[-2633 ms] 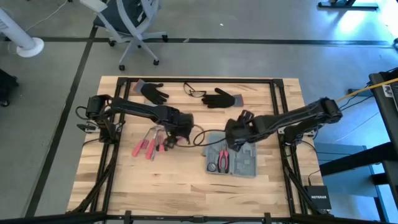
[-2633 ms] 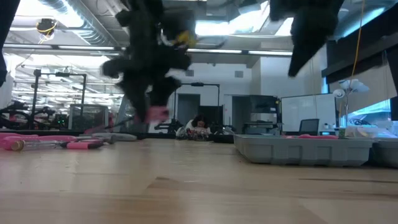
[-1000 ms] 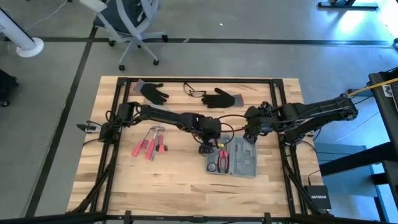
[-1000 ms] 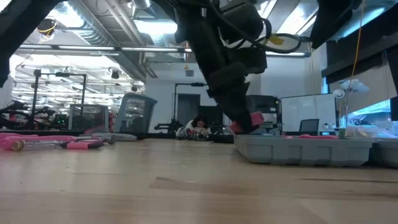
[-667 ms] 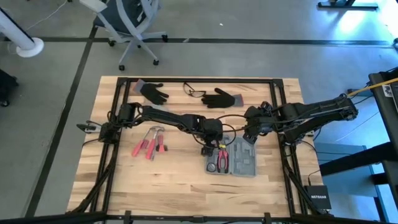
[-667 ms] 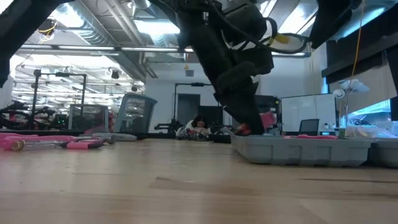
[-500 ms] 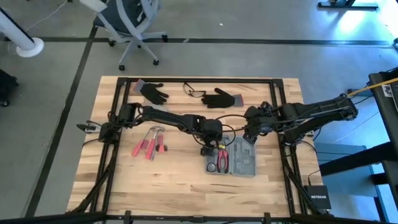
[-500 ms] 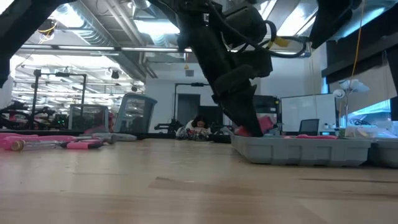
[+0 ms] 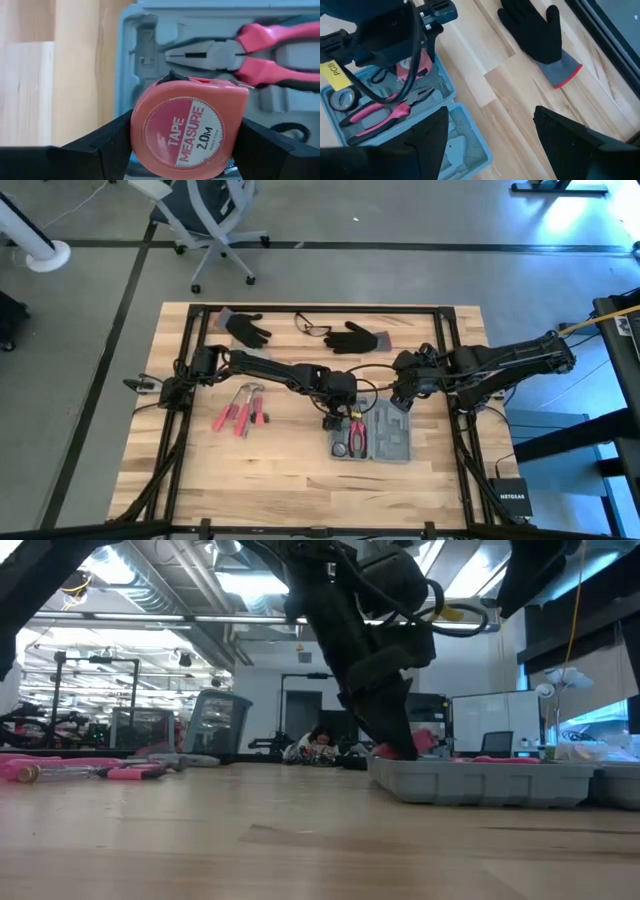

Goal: Prefit tool cases
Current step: Put the orange measuring tape into the gray prefit tool case

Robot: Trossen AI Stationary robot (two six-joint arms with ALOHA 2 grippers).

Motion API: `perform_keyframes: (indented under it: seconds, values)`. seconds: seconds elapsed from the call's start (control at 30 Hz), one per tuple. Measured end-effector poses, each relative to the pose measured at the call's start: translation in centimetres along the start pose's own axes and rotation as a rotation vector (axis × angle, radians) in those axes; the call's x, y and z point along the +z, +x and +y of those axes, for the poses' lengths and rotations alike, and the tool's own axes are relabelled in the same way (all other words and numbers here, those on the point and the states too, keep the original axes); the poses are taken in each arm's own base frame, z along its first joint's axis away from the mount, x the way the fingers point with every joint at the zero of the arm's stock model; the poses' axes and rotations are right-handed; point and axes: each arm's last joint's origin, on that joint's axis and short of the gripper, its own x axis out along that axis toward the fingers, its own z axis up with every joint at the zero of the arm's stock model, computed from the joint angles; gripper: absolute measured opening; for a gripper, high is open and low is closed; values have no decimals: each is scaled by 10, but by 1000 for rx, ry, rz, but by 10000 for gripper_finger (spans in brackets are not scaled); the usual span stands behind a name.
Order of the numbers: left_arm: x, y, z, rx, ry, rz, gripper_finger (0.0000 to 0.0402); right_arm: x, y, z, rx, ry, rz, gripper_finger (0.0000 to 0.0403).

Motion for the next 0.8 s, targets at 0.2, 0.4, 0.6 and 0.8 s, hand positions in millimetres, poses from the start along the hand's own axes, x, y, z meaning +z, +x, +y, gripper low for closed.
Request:
perform_keyframes:
  seconds: [0.2, 0.4, 0.6, 0.8]
  values:
    - [-4, 0, 11, 6, -49, 32, 282, 0, 0, 0, 1, 1, -1, 282]
    - [-11, -4, 11, -38, -34, 113, 282, 0, 0, 0, 1, -3, -1, 282]
    - [-8, -4, 10, -29, -10, 86, 282, 0, 0, 0, 1, -6, -1, 282]
    - [-7, -4, 11, -28, -11, 78, 282, 0, 0, 0, 1, -6, -1, 282]
